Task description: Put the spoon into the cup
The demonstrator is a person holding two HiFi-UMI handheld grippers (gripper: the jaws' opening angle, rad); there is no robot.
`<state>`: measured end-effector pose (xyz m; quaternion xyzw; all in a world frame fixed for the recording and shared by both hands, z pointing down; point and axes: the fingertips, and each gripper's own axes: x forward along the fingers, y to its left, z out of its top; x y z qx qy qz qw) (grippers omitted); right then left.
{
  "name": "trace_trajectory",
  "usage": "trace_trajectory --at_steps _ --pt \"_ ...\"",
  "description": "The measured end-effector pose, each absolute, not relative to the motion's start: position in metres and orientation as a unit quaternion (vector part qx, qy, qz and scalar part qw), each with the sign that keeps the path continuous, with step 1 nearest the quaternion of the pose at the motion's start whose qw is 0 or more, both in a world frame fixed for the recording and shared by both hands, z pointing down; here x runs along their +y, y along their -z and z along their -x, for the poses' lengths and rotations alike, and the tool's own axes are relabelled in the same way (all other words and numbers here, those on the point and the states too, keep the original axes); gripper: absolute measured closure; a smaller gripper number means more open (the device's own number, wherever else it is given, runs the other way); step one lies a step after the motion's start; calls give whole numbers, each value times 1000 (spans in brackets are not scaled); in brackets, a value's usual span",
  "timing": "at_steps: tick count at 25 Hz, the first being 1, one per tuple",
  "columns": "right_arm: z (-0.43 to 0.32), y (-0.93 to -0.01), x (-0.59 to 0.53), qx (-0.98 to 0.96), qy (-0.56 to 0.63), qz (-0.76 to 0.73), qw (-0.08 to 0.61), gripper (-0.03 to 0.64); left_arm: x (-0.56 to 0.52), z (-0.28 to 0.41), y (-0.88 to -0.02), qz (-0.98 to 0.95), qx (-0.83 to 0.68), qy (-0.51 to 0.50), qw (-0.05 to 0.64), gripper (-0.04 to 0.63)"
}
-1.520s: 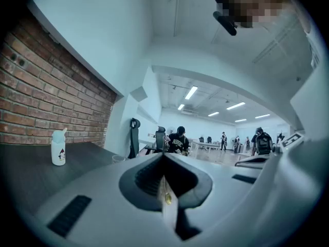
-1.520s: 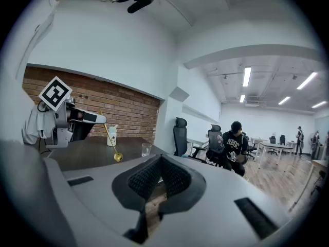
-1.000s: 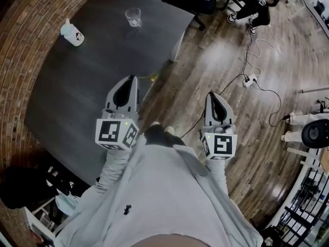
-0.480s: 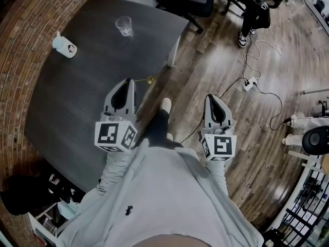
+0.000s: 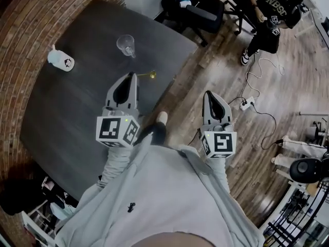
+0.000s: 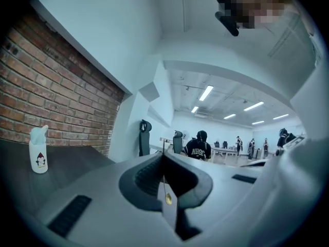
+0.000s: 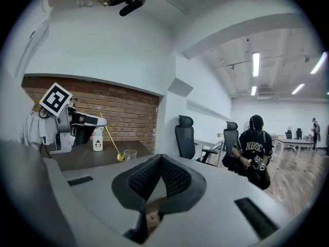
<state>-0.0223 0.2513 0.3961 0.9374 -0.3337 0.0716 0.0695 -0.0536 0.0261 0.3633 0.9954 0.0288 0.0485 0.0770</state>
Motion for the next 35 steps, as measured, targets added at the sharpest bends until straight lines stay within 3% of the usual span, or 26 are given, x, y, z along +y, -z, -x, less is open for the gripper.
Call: trace_trajectory --at_steps 17,35 --pt "-76 -407 125 -461 -90 -878 93 600 -75 17 -374 -987 -105 -44 113 575" --pt "-187 -410 -71 -714 -72 -685 125 600 -162 2 -371 -913 -385 -9 136 575"
